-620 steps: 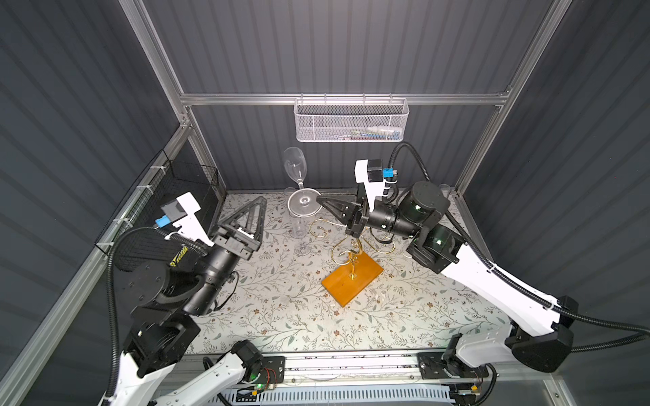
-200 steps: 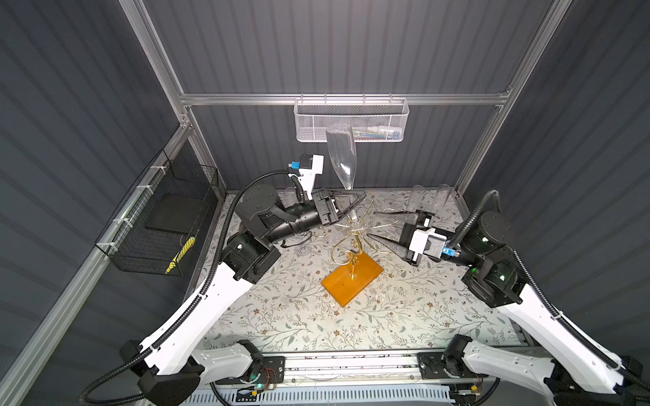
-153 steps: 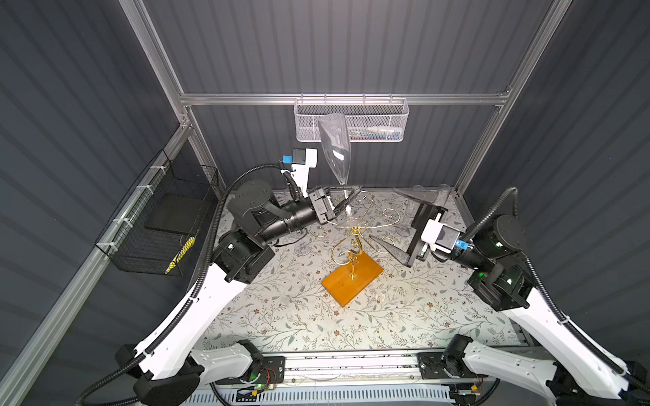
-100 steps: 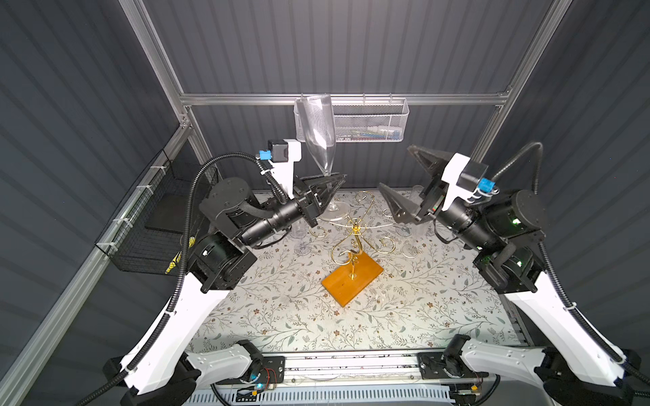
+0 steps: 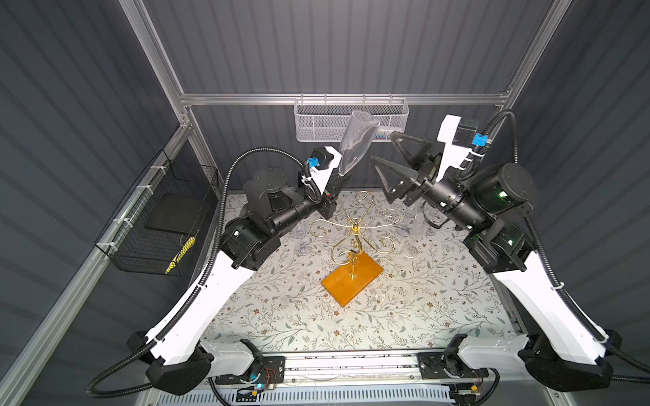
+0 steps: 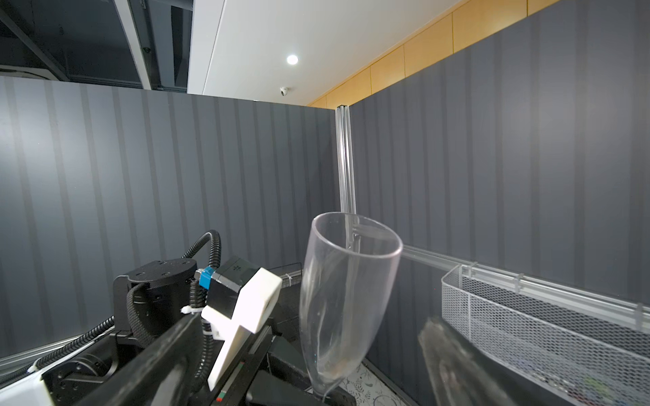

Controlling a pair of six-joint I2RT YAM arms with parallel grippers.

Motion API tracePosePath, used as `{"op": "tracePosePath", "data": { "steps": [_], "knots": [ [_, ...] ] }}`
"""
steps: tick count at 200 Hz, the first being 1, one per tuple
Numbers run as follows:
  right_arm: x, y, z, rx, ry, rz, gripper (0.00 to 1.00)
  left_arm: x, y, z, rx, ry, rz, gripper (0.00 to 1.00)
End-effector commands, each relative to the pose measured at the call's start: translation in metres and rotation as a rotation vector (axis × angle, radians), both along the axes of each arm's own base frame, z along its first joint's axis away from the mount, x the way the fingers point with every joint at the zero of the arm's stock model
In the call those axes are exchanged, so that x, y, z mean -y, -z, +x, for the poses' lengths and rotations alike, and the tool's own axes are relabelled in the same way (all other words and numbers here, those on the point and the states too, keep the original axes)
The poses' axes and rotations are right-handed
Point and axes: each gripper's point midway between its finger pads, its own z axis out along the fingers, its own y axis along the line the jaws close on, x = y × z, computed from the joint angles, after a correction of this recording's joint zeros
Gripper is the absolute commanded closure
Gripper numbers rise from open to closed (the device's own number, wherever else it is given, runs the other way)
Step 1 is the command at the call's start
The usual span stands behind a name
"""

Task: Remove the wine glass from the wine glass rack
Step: 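Close the left gripper on the glass stem while the right gripper opens, then move the right gripper to the glass bowl and close around it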

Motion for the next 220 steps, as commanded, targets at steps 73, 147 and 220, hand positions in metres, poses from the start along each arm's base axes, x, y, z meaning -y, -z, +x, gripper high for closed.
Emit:
{"op": "tracePosePath", "data": {
  "steps": [73,147,220],
  "knots": [
    [-0.009,-0.003,0.012,-0.012,-0.015,0.062,0.11,0.001,-0.010,-0.007,0.126,0.026,0.033,1.00],
    [-0.016,0.000,0.029,-0.038,0.019,0.065,0.13,0.009,0.004,-0.005,0.136,0.054,0.089,1.00],
    [-0.016,-0.004,0.028,0.001,0.000,0.114,0.28,0.011,0.011,-0.002,0.147,0.052,0.121,1.00]
  ]
}}
